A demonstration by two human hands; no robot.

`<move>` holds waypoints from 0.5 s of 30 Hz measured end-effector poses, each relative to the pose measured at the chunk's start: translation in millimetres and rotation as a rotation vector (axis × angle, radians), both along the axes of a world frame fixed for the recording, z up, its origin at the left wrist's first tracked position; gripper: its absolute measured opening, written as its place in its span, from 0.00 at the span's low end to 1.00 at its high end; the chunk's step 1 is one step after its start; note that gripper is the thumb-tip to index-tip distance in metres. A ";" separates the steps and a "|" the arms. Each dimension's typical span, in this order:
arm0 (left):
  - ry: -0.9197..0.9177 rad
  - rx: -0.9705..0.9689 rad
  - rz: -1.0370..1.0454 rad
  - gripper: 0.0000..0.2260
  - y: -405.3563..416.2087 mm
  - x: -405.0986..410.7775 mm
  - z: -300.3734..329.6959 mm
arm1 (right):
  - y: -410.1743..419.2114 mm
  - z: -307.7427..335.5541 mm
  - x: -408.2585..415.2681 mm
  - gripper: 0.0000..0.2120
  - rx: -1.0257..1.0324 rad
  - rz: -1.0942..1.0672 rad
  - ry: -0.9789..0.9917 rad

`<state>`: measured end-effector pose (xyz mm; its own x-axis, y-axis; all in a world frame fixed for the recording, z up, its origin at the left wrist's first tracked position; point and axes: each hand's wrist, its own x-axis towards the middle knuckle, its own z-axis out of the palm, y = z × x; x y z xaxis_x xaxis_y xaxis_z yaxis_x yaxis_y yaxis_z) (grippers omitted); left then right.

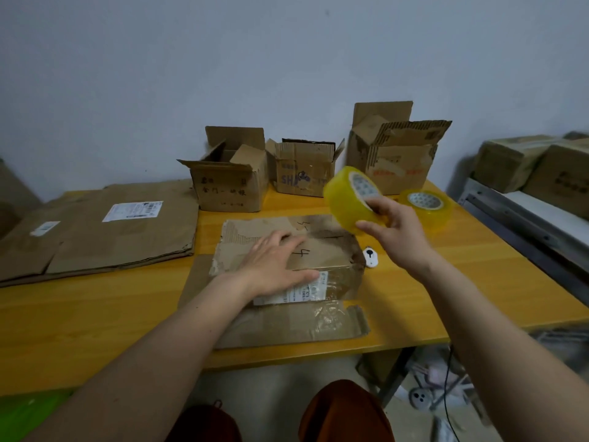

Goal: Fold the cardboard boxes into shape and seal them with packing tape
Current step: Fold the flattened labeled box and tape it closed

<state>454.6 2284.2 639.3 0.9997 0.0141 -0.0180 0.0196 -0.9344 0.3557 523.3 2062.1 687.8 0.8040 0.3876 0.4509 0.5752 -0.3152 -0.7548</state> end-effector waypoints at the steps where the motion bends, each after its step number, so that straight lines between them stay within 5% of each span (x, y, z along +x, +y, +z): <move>1: -0.001 -0.121 0.046 0.46 0.0 -0.3 2.5 | 7.8 6.9 -5.0 0.12 0.015 0.084 0.028; 4: -0.133 -0.602 0.145 0.54 6.2 -1.5 11.3 | 32.1 10.1 -16.0 0.16 -0.020 0.226 0.104; 7: -0.299 -0.940 0.090 0.43 16.1 -7.6 8.9 | 48.7 -3.1 -17.6 0.16 -0.162 0.201 0.102; 15: -0.506 -1.108 0.239 0.27 16.1 -13.4 -6.4 | 62.7 -3.3 -20.4 0.19 -0.253 0.171 0.099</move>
